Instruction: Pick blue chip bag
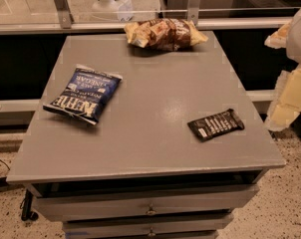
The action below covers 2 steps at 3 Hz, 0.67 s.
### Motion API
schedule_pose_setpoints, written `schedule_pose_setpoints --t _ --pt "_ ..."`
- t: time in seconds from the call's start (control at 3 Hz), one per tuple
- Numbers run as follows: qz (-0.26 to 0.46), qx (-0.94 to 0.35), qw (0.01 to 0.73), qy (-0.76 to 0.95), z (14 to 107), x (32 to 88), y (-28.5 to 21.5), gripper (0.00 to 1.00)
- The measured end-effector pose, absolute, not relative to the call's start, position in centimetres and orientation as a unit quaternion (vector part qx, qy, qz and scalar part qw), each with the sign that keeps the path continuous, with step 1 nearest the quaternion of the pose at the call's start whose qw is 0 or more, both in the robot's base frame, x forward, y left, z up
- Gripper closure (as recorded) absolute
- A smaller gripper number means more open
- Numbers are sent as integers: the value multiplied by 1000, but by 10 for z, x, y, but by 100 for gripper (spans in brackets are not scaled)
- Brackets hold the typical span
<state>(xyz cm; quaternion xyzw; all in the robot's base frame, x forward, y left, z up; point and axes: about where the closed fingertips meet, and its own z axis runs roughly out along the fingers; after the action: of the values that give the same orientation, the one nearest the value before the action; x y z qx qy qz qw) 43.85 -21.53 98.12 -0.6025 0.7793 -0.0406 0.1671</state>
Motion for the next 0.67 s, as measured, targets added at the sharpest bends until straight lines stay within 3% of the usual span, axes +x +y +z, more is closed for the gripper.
schedule_pose_setpoints --t 0.67 --pt "-19 -611 203 765 972 465 -192 0"
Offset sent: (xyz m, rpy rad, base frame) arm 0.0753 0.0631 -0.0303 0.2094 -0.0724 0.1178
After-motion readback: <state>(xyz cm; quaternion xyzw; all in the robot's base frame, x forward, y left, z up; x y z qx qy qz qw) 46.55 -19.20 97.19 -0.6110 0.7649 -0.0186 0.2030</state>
